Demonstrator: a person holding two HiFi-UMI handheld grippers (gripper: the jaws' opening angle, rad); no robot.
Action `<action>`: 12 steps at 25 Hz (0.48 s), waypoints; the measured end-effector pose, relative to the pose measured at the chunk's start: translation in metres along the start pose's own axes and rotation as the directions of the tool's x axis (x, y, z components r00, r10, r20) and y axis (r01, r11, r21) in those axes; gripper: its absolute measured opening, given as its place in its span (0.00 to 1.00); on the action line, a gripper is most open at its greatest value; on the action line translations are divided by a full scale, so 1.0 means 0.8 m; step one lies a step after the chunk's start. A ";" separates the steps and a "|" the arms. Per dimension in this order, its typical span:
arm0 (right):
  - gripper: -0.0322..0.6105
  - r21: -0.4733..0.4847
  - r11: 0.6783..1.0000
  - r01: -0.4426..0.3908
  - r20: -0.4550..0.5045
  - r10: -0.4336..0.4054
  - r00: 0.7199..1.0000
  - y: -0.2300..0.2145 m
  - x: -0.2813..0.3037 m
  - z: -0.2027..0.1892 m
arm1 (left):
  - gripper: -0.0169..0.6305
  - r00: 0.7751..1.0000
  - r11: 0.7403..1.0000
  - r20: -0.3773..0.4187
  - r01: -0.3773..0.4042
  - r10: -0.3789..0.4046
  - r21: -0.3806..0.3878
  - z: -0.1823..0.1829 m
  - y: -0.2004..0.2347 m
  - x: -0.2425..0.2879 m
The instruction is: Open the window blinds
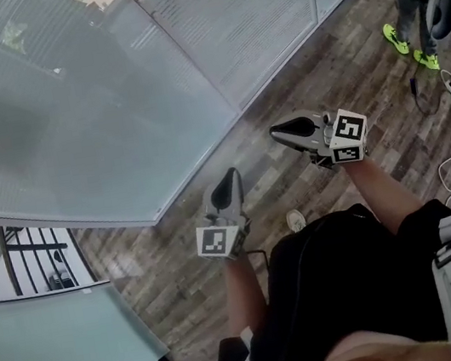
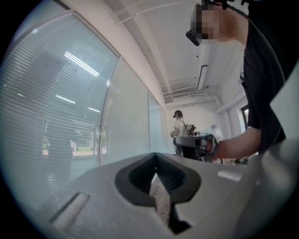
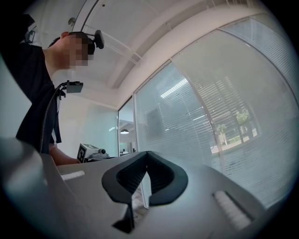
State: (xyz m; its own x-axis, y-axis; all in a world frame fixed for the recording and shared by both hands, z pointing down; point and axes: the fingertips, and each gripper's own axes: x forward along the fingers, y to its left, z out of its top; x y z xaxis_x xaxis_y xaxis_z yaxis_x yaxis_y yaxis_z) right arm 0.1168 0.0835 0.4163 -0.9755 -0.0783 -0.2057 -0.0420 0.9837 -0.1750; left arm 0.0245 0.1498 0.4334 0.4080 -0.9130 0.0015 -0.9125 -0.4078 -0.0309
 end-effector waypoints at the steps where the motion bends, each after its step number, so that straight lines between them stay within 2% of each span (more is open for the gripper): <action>1: 0.06 -0.005 1.000 0.003 -0.002 -0.003 1.000 -0.003 0.007 0.000 | 0.03 1.000 1.000 0.003 0.002 -0.002 -0.003 0.001 0.007 0.001; 9: 0.06 -0.020 0.999 0.027 -0.023 -0.027 0.999 -0.033 0.064 -0.004 | 0.03 0.999 1.000 0.034 0.021 -0.021 0.000 -0.009 0.075 0.011; 12: 0.06 -0.065 0.998 0.023 -0.063 -0.028 0.998 -0.041 0.091 -0.016 | 0.03 0.999 0.999 0.024 0.027 -0.026 -0.024 -0.009 0.094 0.014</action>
State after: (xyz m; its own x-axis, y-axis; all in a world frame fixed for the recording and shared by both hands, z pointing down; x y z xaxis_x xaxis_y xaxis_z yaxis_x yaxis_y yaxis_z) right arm 0.0448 0.0478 0.4191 -0.9856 -0.0951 -0.1400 -0.0790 0.9901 -0.1165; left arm -0.0400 0.1087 0.4382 0.4322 -0.9015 -0.0220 -0.9018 -0.4321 -0.0072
